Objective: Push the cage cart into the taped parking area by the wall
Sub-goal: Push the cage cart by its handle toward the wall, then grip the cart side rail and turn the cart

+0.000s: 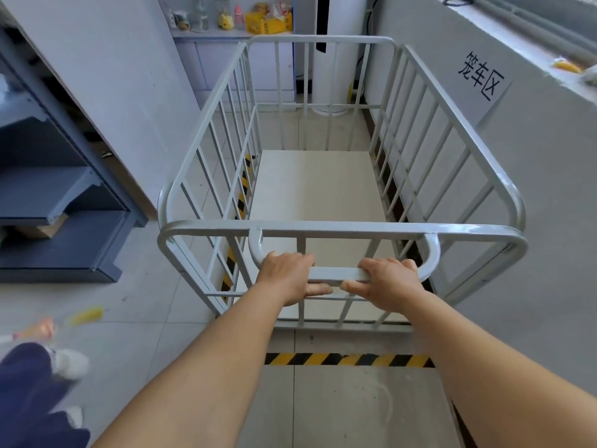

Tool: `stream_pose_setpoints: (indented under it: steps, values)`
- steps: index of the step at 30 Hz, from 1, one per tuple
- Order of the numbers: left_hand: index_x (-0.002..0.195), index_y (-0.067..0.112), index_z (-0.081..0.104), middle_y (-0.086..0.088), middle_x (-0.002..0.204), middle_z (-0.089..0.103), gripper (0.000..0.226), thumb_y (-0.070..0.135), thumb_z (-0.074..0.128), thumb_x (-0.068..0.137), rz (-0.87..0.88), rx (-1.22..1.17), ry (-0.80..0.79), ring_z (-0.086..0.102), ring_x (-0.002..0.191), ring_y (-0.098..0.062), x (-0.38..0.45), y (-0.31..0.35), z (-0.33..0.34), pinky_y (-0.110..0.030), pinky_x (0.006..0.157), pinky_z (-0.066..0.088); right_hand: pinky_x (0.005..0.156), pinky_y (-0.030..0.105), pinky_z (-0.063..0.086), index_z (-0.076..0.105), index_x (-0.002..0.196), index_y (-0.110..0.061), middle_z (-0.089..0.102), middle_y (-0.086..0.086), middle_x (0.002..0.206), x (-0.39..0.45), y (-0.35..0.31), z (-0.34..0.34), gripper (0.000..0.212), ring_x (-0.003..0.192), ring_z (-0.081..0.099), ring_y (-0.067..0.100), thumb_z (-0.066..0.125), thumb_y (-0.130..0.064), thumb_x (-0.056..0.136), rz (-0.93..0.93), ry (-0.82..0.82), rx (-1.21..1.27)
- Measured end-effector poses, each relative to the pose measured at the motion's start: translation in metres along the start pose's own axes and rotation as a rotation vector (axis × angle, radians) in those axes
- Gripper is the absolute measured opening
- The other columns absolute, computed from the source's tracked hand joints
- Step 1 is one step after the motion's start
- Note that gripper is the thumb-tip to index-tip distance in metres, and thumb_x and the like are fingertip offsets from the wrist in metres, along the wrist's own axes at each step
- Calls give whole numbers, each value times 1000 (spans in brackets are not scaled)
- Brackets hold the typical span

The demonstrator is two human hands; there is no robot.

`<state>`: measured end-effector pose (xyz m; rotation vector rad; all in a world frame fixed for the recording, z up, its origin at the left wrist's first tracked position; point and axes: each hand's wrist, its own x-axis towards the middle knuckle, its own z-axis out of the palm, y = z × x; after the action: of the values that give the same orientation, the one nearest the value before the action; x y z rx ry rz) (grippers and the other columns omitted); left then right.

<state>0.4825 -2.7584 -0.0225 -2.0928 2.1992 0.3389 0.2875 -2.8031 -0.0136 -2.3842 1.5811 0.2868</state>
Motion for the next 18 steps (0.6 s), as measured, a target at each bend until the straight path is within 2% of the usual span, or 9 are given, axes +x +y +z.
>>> stream_pose_setpoints:
  steps: [3, 7, 12, 18]
  values:
    - [120, 22, 46, 2, 116, 55, 61, 66, 57, 80, 31, -159, 67, 51, 104, -18, -4, -4, -4, -36, 91, 39, 97, 41, 32, 54, 117, -32, 58, -6, 109, -2, -4, -1, 61, 105, 50, 18, 40, -77, 79, 20, 15, 63]
    - [139, 21, 37, 1, 140, 43, 66, 57, 56, 87, -3, -314, 154, 39, 129, -20, -20, -22, -10, -36, 105, 32, 106, 42, 27, 51, 127, -30, 54, -5, 129, -3, -28, -4, 64, 122, 47, 17, 42, -73, 82, 3, 162, 220]
    - [144, 20, 32, -1, 145, 39, 61, 50, 48, 94, -46, -346, 278, 34, 133, -20, -45, -59, -20, -36, 108, 28, 106, 40, 28, 47, 132, -27, 56, -5, 129, 3, -82, -15, 61, 123, 49, 16, 42, -67, 87, -56, 233, 297]
    - [145, 20, 31, -2, 148, 35, 61, 50, 47, 94, -93, -293, 305, 29, 137, -21, -77, -139, -36, -39, 113, 25, 106, 41, 28, 48, 133, -25, 58, -3, 130, 22, -164, -20, 58, 123, 50, 18, 40, -63, 90, -52, 239, 319]
